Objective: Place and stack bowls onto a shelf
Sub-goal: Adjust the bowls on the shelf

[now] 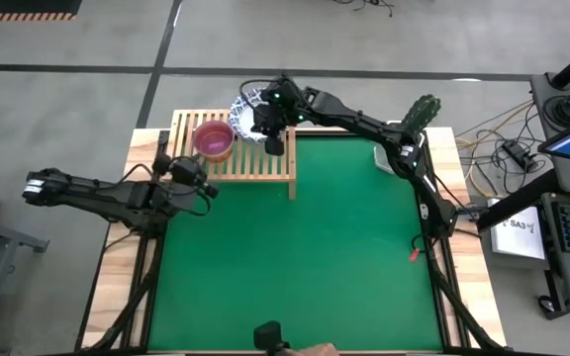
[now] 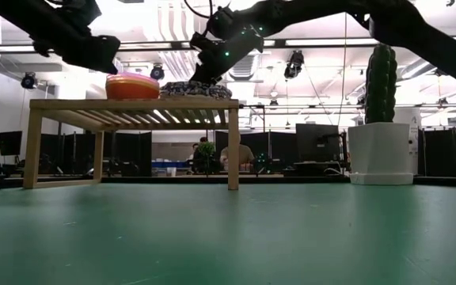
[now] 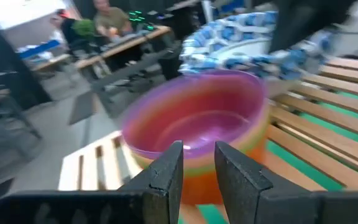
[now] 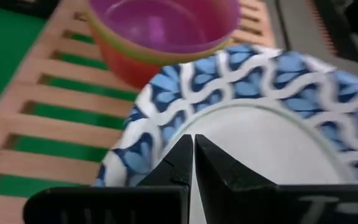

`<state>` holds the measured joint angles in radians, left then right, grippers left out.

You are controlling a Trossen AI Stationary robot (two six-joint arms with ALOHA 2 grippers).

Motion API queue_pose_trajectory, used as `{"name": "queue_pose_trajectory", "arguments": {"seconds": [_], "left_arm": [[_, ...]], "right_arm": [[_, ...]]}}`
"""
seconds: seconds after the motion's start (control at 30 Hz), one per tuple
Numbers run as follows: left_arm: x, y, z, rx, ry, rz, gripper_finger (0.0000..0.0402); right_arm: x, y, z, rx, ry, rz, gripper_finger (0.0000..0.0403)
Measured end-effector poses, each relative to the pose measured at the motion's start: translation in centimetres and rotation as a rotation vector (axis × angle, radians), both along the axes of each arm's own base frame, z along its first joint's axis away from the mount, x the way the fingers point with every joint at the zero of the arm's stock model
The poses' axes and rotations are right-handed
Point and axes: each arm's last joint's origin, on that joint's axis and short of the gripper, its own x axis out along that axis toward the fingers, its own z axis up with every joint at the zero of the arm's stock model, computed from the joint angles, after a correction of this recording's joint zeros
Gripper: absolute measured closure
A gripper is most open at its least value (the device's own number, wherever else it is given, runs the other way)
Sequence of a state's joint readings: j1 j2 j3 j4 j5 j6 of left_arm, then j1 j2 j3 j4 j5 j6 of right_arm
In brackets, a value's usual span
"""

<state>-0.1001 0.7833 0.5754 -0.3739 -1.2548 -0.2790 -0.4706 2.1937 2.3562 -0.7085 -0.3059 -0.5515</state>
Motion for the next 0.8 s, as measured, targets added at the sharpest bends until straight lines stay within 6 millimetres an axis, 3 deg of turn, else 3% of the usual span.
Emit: {"name": "queue_pose_trajectory", "arguments": {"seconds": [0.23, 0.4, 0.67, 0.8], "left_arm": [[-0.4, 0.1, 0.5, 0.028, -0.017, 0.039, 0.0326], [0.2, -0.4, 1.5, -0.085, 0.025, -0.23, 0.0326], [0.3, -0.6, 4.4, -0.108, -0.045, -0.309, 0.0326], [0.8, -0.8, 4.3, -0.145, -0.019, -0.406, 0.0326]], "right_arm": [[0.0, 0.8, -0.4, 0.038, 0.044, 0.027, 0.0394], [-0.1, 1.1, 0.1, 0.042, 0.024, 0.077, 0.0394], [-0.6, 1.7, 1.3, 0.122, -0.025, 0.174, 0.0394], [-1.1, 2.1, 1.9, 0.146, -0.031, 0.205, 0.0394]]}}
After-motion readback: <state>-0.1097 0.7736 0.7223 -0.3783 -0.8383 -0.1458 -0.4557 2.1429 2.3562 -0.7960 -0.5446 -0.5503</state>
